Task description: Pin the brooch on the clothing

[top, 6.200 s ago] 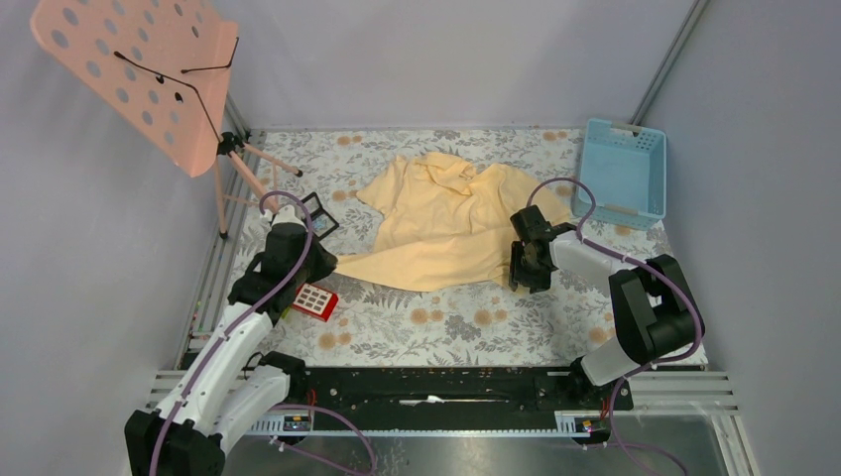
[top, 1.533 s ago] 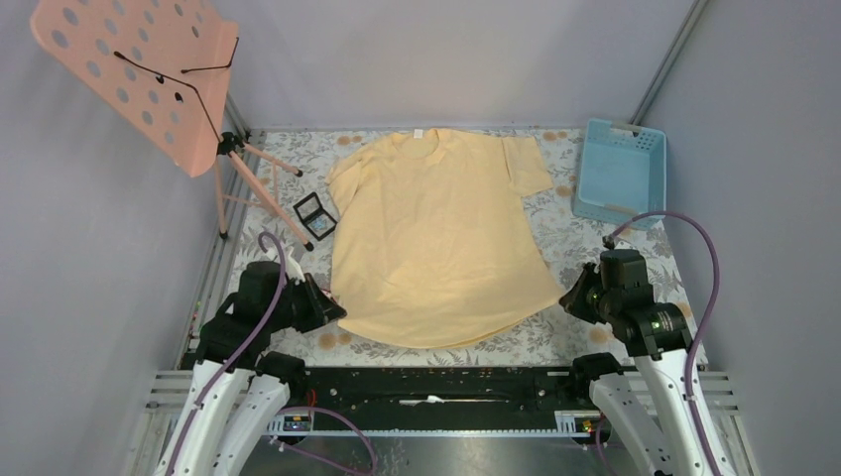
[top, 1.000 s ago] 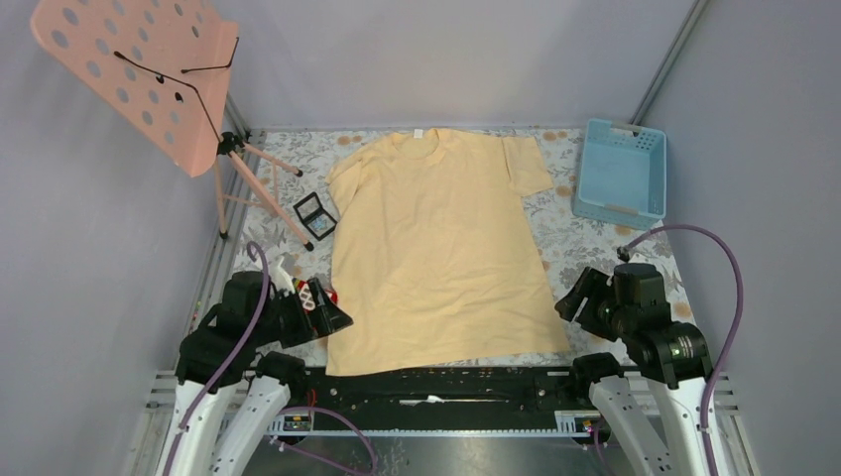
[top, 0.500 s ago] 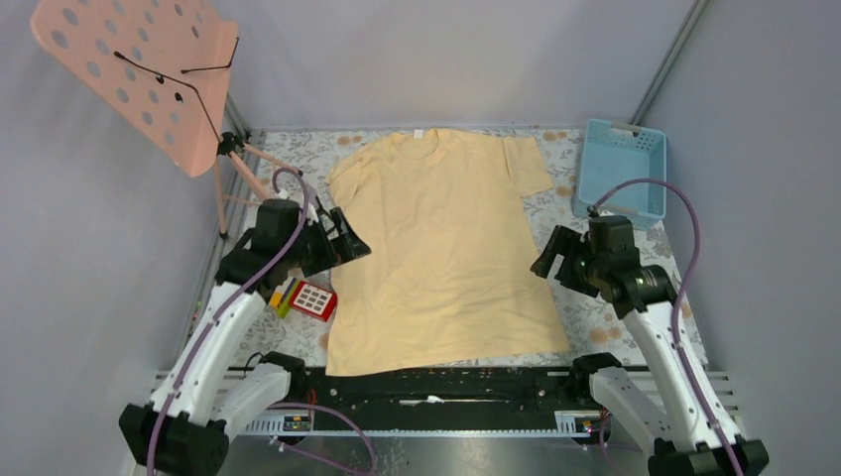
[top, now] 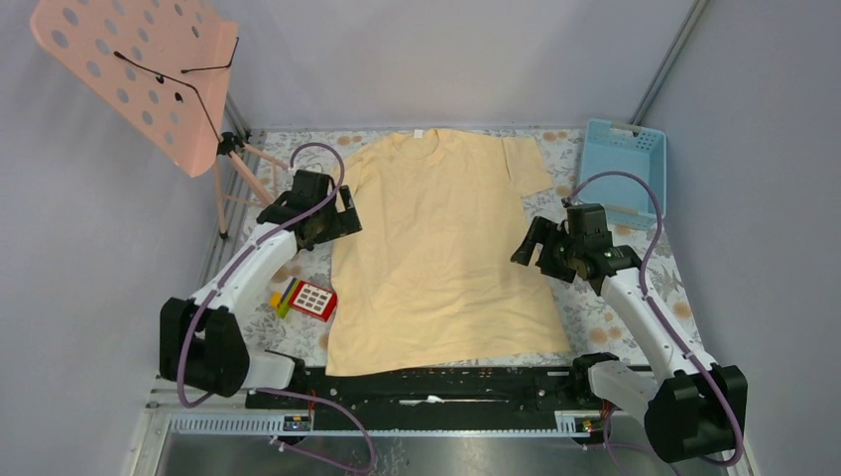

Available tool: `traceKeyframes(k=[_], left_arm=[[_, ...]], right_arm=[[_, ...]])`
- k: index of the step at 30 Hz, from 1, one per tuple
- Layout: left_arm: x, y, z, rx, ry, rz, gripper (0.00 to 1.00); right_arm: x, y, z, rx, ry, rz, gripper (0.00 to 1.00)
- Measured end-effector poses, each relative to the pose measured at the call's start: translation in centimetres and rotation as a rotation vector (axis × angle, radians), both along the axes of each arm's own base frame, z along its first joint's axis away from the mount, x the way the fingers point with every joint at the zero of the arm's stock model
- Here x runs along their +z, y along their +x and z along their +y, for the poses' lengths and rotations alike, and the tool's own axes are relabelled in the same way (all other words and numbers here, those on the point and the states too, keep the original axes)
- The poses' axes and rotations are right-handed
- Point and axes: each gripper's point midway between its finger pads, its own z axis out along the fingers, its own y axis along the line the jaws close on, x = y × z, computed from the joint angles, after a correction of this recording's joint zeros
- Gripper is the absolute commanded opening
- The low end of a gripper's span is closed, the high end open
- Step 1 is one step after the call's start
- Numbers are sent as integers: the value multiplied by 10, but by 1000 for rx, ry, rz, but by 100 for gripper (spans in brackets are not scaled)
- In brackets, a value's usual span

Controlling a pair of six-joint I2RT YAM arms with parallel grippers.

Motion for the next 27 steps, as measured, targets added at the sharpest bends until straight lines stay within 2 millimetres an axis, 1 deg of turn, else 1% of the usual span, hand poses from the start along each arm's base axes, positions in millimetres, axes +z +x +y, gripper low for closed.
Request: traceKeyframes(k=[3,5,7,8,9,14,16,21,27], left_arm=[[-17,14,10,48,67,22,93],[-24,30,17,88,117,37,90],[-27,46,22,123,151,37,83],[-29,58,25,145,167,30,78],[-31,63,27,158,174,26,75],[-49,87,42,216,196,57,74],[-56,93,48,233,199,74,74],[-71,97,61,277,201,112,66],[-75,98,71,311,193,122,65]], right_arm=[[-2,1,5,16,23,-10,87],[-1,1,7,26,34,-17,87],[0,2,9,36,42,-23,87],[1,3,10,41,45,-29,87],[1,3,10,44,46,-33,87],[8,-1,11,59,52,-71,88],[13,-3,12,70,61,-89,88],[23,-6,13,78,71,-132,88],[22,-10,12,82,71,-137,88]])
